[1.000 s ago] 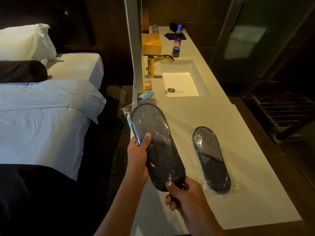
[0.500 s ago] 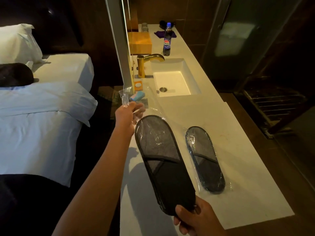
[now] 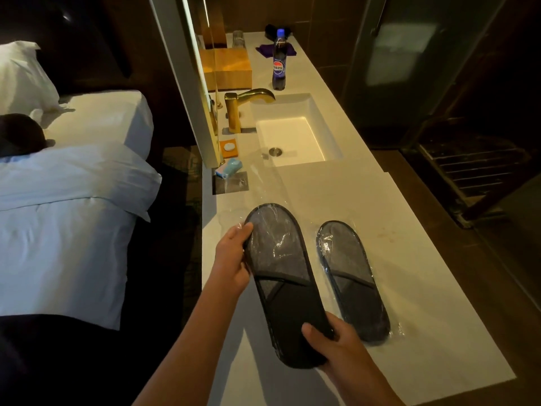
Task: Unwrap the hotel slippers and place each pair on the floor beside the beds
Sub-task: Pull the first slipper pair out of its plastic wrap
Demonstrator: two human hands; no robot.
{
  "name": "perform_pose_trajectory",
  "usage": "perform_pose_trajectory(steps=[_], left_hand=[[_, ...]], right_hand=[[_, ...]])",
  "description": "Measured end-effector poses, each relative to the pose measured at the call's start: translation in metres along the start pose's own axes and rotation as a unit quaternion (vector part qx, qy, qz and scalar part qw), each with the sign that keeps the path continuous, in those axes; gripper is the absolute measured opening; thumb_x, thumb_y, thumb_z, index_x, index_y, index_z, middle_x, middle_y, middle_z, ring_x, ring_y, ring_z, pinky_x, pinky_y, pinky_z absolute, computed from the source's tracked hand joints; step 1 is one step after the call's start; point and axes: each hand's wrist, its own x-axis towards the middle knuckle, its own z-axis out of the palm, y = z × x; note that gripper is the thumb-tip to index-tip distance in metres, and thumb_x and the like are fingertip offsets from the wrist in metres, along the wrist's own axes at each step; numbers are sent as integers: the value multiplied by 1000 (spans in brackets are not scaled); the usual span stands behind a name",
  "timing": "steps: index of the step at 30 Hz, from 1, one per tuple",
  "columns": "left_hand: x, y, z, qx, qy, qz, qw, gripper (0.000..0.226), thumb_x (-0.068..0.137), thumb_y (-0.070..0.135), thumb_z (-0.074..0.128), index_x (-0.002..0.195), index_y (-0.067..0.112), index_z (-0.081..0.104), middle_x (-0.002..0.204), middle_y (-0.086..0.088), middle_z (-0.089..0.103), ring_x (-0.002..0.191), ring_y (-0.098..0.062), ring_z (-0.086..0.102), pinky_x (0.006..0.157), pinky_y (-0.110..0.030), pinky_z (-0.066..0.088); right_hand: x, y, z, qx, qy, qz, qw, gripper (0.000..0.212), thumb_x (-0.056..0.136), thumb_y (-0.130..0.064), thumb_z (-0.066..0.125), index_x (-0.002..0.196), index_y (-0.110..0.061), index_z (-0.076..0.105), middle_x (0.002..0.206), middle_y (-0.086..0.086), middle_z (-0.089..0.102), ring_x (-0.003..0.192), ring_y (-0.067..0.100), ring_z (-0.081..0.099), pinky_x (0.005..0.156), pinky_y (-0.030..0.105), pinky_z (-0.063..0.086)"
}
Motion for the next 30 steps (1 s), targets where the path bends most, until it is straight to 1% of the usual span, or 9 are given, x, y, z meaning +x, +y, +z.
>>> perform_pose_trajectory(steps=[2,5,6,10,14,19,22,26,30], left_hand=[[5,0,3,-7,-2,-2,1000,30,91,21,63,117,7,66,118,-17,71,111,-33,67,93,-51,56],[16,7,11,-35,10,-3,999,30,91,23,64,115,6,69,104,-15,73,92,-27,71,71,-40,61],[23,10,14,-36,15,1,999,30,89,23,66,113,6,71,104,-16,74,90,-27,71,71,-40,61],[54,19,21,-24,39,17,999,25,86,19,70,108,8,74,106,-15,74,95,-27,72,85,-47,60],[94,24,19,-9,43,36,998,25,93,15,63,114,2,67,108,-17,73,95,-27,71,87,-42,59],[143,19,8,66,83,70,992,11,93,10,61,100,4,66,93,-15,70,71,-24,69,64,-30,57],[158,13,1,121,113,95,982,12,93,9,60,97,2,67,80,-13,68,63,-22,65,50,-25,52],[170,10,3,133,136,107,976,14,90,5,57,83,9,69,79,-15,68,65,-24,63,63,-34,54],[172,6,3,179,156,122,964,16,82,6,59,80,11,73,73,-14,71,67,-25,64,67,-35,57]], right_hand=[[10,-5,2,12,-6,0,1000,47,66,-44,77,107,-22,70,109,9,75,106,30,69,94,51,55],[24,-10,5,-3,-19,-2,1000,44,73,-41,75,112,-22,67,112,8,73,107,26,70,94,48,56],[29,-10,6,-10,-23,-1,1000,41,76,-39,74,113,-22,66,112,7,73,107,26,69,94,48,56],[48,-14,6,-38,-26,-1,999,21,86,-28,70,106,-24,65,111,6,73,107,24,68,95,47,56],[66,-11,2,-54,-15,5,998,19,86,-28,70,105,-24,67,113,5,73,110,24,67,98,48,54],[83,4,0,-75,-3,31,997,17,88,-23,69,105,-23,67,117,4,71,116,23,63,105,48,48],[87,12,0,-87,7,54,995,28,90,-19,65,118,-20,63,125,1,66,124,21,56,112,44,40],[86,24,-4,-84,34,86,992,44,91,-17,64,134,-15,55,135,0,59,134,23,47,117,43,32],[78,30,-11,-95,39,103,989,45,92,-17,62,136,-13,52,138,1,57,133,23,47,117,40,31]])
